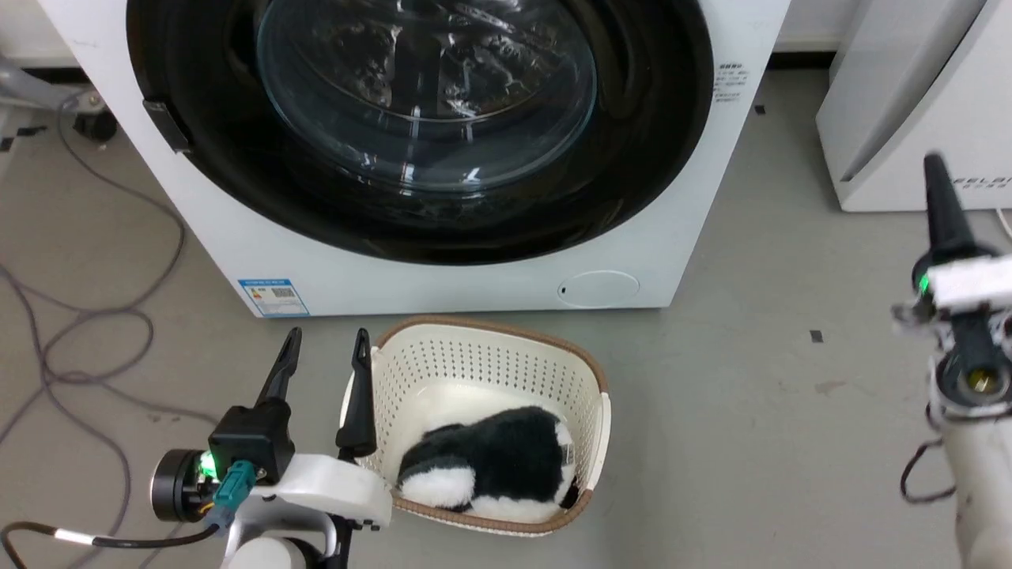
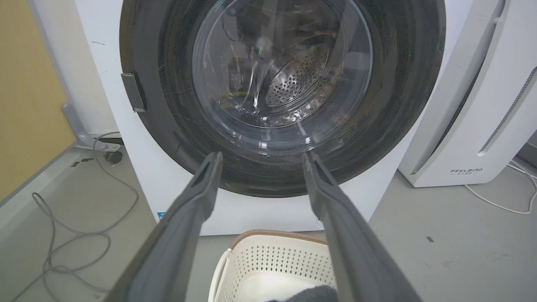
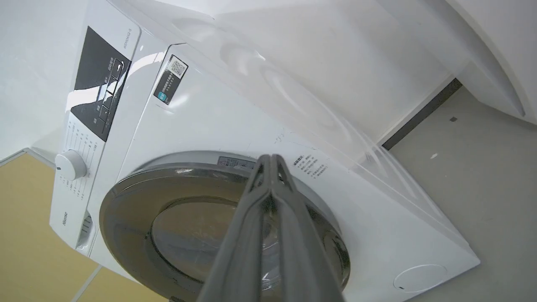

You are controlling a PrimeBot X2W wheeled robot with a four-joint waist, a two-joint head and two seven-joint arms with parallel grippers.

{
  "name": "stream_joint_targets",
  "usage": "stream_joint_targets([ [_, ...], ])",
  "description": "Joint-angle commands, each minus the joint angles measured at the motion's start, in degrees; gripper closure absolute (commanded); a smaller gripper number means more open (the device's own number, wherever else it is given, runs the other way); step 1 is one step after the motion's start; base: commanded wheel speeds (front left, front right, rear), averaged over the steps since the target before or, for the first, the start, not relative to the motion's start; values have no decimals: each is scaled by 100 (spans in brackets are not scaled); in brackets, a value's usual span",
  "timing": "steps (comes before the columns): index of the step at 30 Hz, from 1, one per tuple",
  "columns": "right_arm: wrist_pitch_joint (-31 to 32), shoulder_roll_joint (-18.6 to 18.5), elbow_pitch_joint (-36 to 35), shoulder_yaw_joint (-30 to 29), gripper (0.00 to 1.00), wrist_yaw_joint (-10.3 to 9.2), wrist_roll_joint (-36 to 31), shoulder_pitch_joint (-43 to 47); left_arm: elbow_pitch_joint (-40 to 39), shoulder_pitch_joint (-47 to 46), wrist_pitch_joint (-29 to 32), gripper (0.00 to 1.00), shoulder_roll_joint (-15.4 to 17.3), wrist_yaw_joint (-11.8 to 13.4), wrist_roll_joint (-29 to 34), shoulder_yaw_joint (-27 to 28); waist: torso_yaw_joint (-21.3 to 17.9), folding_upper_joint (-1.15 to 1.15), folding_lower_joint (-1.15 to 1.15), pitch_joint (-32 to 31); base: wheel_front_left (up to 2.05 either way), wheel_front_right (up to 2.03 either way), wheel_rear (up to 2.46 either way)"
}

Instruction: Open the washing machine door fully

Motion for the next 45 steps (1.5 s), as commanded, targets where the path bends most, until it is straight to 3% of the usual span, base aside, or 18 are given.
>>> stream_joint_targets([
  [1,45,-130,196,92,100,22,312,-357,-5,-127,-59,0,4,44,-11,-18,15,0,0,89,0,0,0],
  [15,792,-703,1933,1368,100,26,1588,-2743,50,-361,-227,0,4,25,45,-136,97,0,0,444,0,0,0],
  [27,1902,-539,3059,2680,100,30,2277,-4673,-24,-645,-371,0,5,95,25,-247,145,0,0,1013,0,0,0],
  [45,3110,-381,4124,4570,100,36,3618,-6532,-124,-1065,-586,0,5,280,-137,-386,242,0,0,1762,0,0,0],
])
